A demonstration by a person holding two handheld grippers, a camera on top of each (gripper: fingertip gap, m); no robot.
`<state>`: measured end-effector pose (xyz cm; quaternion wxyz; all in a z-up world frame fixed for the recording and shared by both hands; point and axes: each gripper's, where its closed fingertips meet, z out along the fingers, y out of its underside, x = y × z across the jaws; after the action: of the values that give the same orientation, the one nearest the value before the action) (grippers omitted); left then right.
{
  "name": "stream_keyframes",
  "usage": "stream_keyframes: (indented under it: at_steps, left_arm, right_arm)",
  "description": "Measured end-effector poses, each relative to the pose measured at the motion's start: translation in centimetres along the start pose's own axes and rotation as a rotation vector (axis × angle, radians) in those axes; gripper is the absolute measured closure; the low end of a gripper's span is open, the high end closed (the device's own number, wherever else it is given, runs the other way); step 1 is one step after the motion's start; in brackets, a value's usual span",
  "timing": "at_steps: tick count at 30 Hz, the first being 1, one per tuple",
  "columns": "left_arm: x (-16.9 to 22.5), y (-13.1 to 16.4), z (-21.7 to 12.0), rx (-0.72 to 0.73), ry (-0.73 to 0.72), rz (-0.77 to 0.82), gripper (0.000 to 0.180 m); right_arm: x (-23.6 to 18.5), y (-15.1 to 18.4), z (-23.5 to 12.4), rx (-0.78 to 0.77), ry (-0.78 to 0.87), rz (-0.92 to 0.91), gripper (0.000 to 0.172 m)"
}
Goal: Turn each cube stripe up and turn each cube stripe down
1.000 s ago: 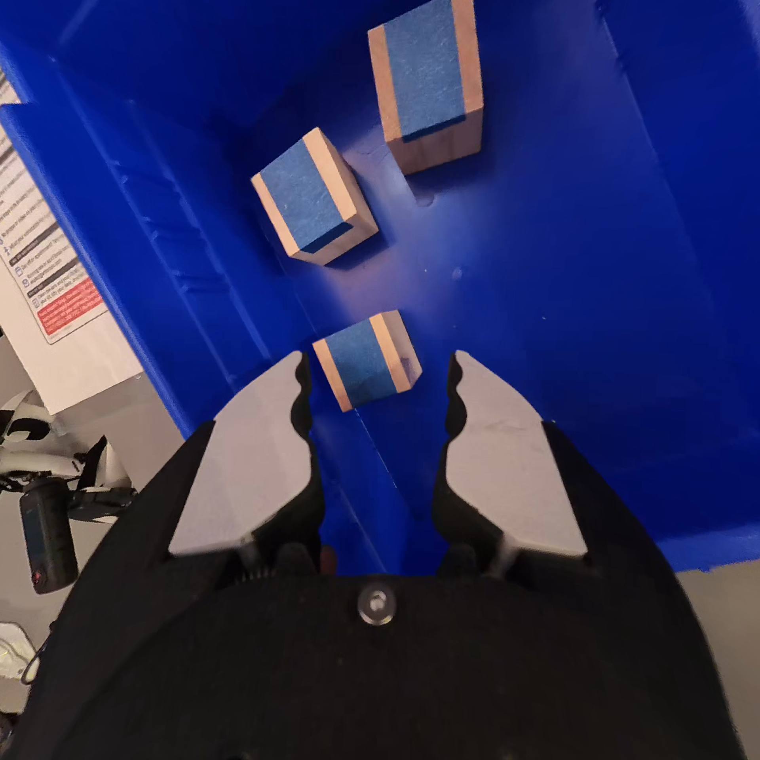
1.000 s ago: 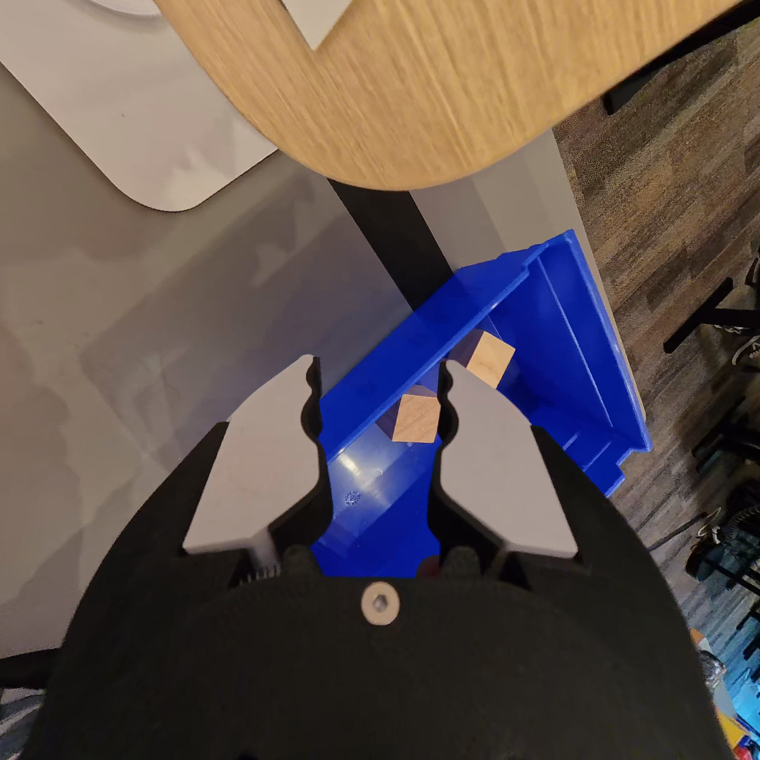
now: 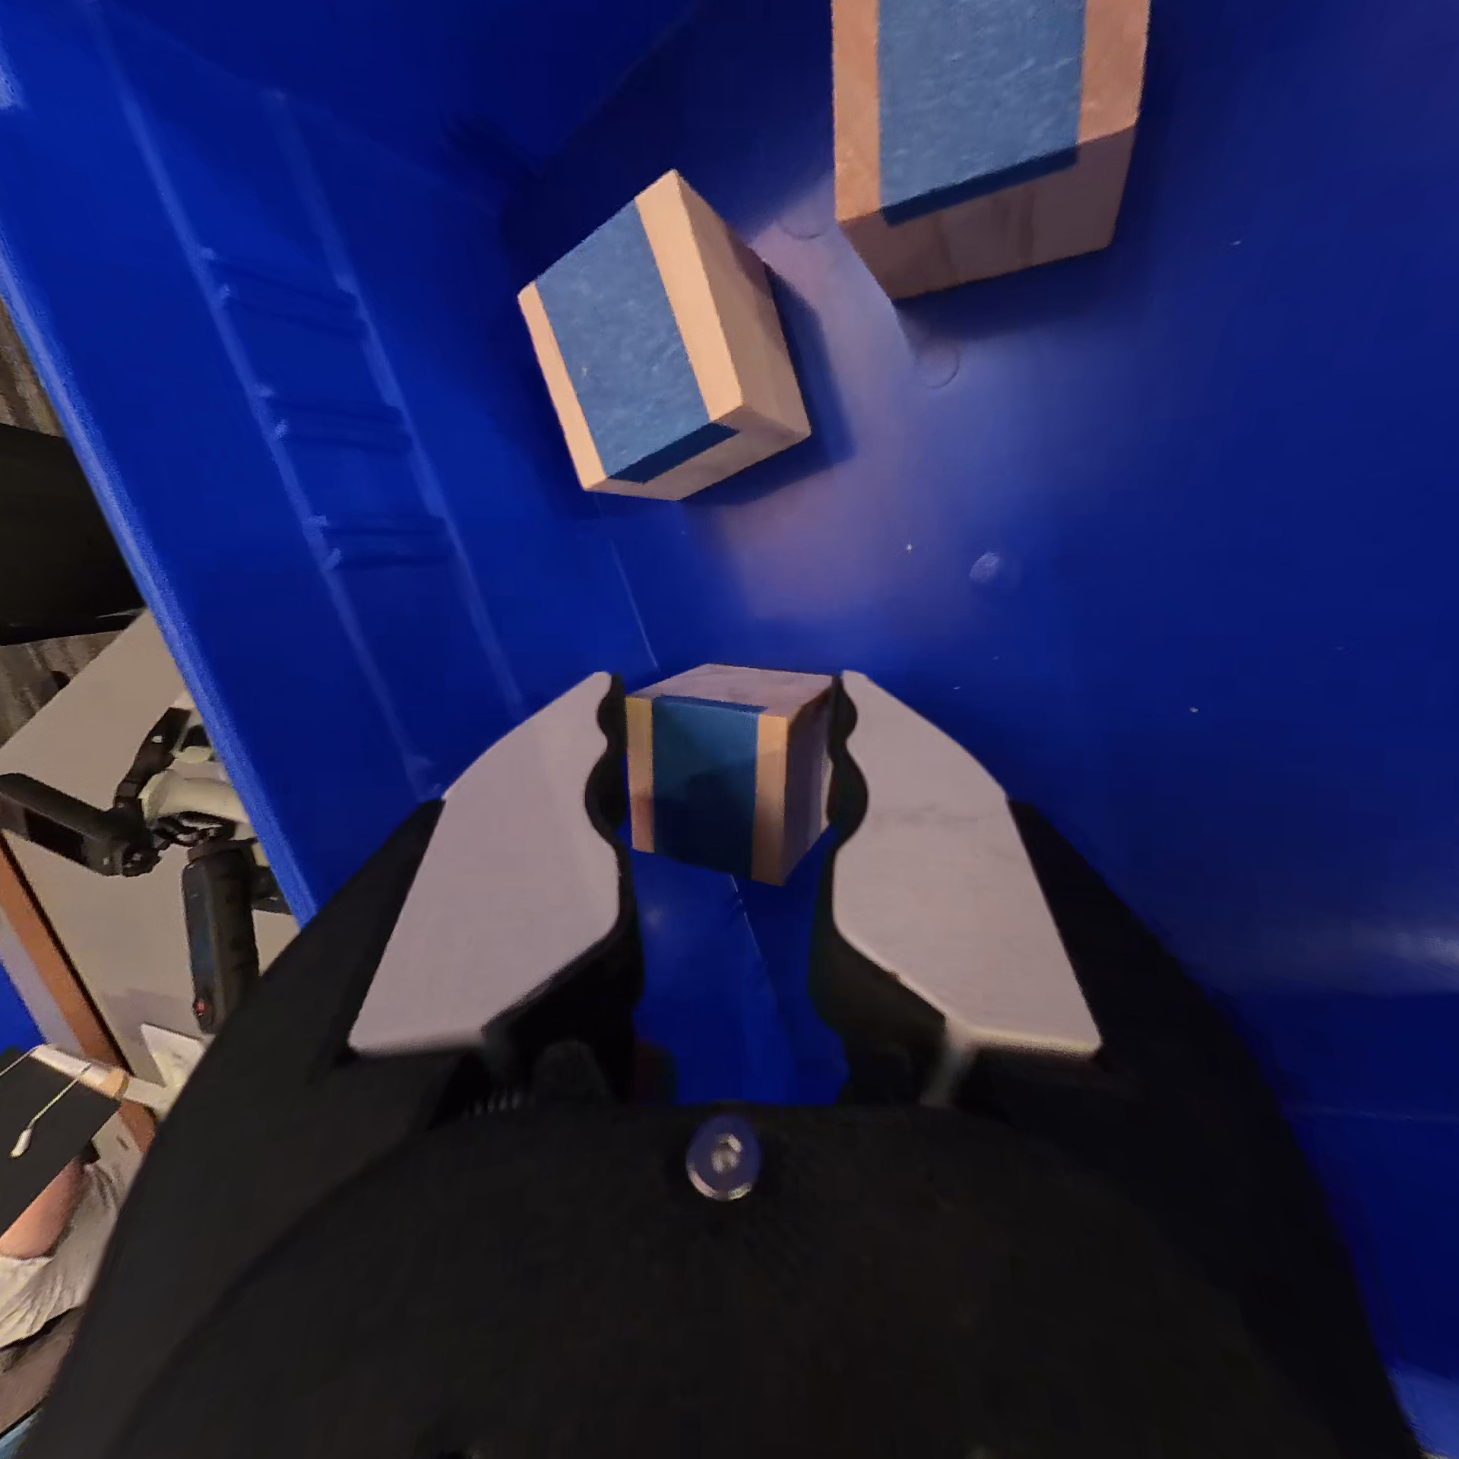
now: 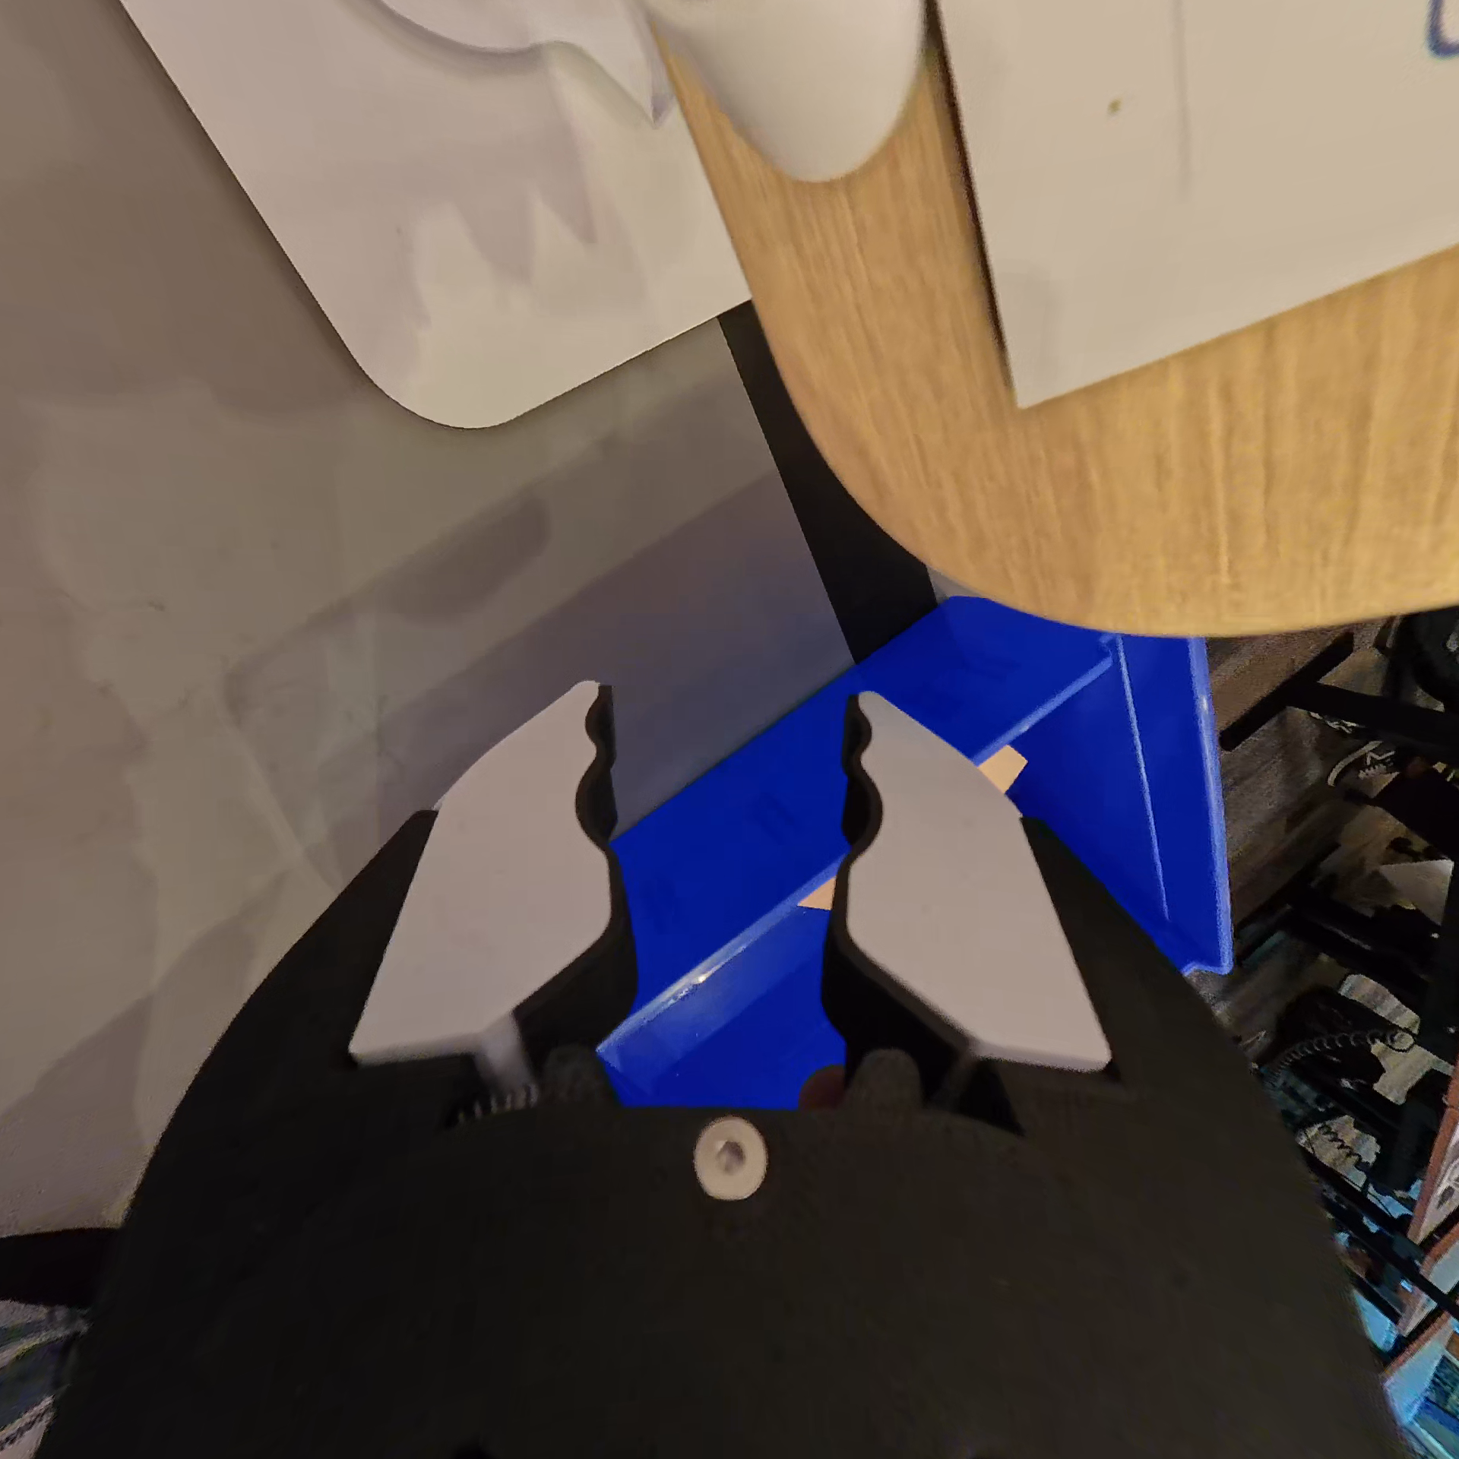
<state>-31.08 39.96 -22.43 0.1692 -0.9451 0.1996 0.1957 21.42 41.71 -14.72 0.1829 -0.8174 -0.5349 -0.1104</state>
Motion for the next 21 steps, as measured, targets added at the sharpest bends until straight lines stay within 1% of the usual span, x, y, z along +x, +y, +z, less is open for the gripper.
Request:
stream_keyframes:
  at_steps: [5, 9, 12, 16, 18, 20, 21]
  left_arm:
    - [0.3, 0.1, -0.3, 0.003, 0.039, 0.003, 0.133]
    - [0.8, -0.5, -0.8, 0.042, 0.079, -0.001, 0.133]
    - [1.7, -1.9, -2.2, 0.141, 0.172, -0.03, 0.134]
    - [1.4, -3.0, -4.1, 0.238, 0.213, -0.06, 0.134]
    - [1.6, -3.8, -5.5, 0.307, 0.266, -0.083, 0.134]
    - [2.4, -5.0, -7.7, 0.403, 0.361, -0.098, 0.134]
    - [2.7, -5.6, -9.0, 0.452, 0.398, -0.108, 0.134]
  right_arm:
    - [-0.4, -0.4, 0.0, 0.0, -0.001, -0.019, 0.115]
    - [-0.6, -0.9, -0.4, 0.019, 0.009, -0.037, 0.115]
    - [-1.0, -1.7, -0.8, 0.046, 0.012, -0.059, 0.116]
    - [-1.6, -3.0, -1.4, 0.08, 0.035, -0.1, 0.116]
    - [-1.9, -4.2, -2.0, 0.129, 0.054, -0.127, 0.115]
    - [-2.6, -6.0, -2.8, 0.205, 0.069, -0.162, 0.119]
    - [-3.1, -7.0, -3.2, 0.246, 0.075, -0.183, 0.116]
